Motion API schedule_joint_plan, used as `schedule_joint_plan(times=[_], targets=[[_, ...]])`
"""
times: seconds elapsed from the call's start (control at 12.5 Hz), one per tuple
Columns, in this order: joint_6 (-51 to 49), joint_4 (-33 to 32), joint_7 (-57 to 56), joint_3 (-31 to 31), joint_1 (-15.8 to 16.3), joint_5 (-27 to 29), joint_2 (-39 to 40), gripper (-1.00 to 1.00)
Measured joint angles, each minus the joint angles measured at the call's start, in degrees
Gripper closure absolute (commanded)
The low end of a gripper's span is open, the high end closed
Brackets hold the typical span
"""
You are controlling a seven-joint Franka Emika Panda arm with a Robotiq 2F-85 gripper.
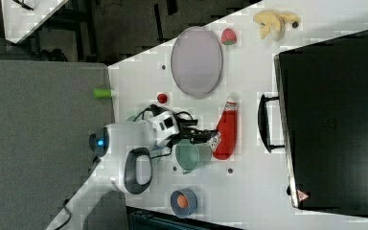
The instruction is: Pick ketchup from plate and place it on table.
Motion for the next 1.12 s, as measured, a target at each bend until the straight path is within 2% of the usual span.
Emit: schedule_joint_plan(times=[0.24, 0.4, 0.8, 1.12], targets=[[-10.85, 5.15, 4.77, 0.17, -0.22, -0.30, -6.91, -1.00], [-18.02, 10.85, 6.80, 0.14, 0.07, -0.35, -10.22, -1.00], [-34.79, 26.24, 11.54, 0.27, 0.05, -0.45, -12.68, -1.00], [-45.97, 34.75, 14.76, 0.08, 0.54, 0.06, -11.82, -1.00]])
